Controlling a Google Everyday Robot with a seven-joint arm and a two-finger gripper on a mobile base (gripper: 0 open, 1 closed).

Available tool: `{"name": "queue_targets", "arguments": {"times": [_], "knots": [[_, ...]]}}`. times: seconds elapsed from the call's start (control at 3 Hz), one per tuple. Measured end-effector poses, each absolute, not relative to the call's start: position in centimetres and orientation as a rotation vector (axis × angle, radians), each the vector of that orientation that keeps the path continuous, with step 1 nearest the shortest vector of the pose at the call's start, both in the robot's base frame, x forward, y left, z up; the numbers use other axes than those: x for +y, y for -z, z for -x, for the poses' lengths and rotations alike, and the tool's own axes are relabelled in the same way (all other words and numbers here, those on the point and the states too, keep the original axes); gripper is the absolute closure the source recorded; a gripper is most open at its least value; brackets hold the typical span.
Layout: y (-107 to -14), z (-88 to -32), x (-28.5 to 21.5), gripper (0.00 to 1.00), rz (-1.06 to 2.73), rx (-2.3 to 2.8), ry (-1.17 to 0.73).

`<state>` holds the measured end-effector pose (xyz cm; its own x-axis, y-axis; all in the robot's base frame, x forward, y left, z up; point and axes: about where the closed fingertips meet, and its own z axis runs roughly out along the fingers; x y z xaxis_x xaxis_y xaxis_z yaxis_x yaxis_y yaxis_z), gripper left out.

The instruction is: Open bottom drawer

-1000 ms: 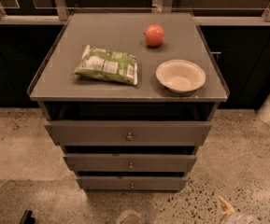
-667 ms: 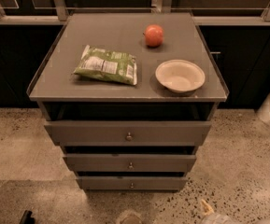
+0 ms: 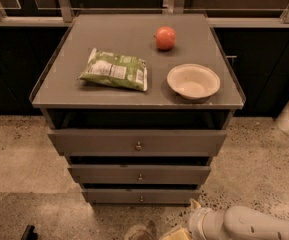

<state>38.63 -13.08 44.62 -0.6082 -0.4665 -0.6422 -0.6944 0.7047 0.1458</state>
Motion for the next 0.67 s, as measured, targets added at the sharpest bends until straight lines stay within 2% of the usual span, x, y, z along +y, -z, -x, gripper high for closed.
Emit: {"name": "queue_targets", "arguments": {"times": [0.67], "knots": [[-44.68,-38.59,-12.68,0.00,0.890,2.309,-0.502]]}}
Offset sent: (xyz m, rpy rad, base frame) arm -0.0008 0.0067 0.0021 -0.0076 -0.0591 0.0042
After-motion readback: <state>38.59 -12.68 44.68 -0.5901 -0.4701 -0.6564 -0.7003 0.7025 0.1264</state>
